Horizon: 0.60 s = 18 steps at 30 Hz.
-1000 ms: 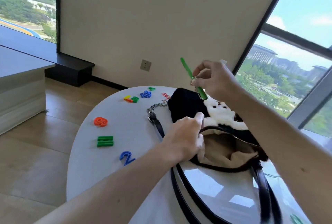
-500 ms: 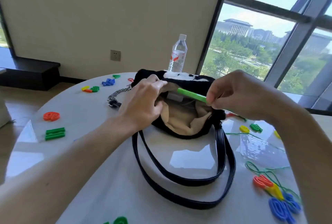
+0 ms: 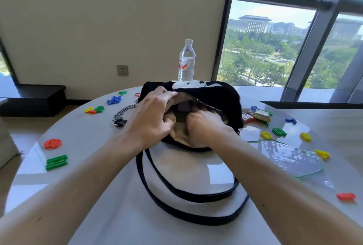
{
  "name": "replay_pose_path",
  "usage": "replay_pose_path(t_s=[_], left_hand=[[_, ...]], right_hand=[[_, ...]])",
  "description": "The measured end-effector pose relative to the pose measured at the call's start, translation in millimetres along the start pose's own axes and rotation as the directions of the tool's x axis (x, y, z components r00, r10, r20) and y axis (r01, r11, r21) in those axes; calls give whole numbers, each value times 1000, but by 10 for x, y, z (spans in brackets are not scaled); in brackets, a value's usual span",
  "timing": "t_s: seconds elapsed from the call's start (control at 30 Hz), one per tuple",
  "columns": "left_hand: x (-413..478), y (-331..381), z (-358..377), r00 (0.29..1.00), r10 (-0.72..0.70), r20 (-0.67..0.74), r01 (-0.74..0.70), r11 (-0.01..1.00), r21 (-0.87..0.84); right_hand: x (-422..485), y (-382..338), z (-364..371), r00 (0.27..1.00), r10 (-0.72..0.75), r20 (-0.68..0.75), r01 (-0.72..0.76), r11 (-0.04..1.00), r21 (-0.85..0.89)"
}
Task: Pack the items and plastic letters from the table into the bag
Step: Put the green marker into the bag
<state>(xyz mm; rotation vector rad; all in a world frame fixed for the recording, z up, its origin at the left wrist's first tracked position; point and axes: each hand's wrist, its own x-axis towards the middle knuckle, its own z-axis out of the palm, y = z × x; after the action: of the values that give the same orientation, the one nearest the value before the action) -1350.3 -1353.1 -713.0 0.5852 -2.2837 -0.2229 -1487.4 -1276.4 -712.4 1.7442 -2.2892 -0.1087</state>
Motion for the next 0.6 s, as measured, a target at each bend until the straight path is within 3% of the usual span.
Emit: replay_pose_path(t_s=[0.17,0.27,0.4,0.5,0.6], left_hand=[[-18,-3,7,996,-44,82,44,999,2],[-42,-65,5,982,-69,177,66,998,22],[-56,-196,25,929,-138,342,150,989,-8],[-17,-252,62,882,-215,418,260,964,-53],[12,-267,110,825,-250,507,335,939,-81]], right_hand=[[-107,-41,48,996,13,83,-15,1000,27],[-301,-31,-10,989,-22,149,14,998,54],[-378,9,-336,985,-111,133,100,991,91],[-182,105,-686,997,-77,27,63,937,343],[270,264,-881,974,43,-224,75,868,491]])
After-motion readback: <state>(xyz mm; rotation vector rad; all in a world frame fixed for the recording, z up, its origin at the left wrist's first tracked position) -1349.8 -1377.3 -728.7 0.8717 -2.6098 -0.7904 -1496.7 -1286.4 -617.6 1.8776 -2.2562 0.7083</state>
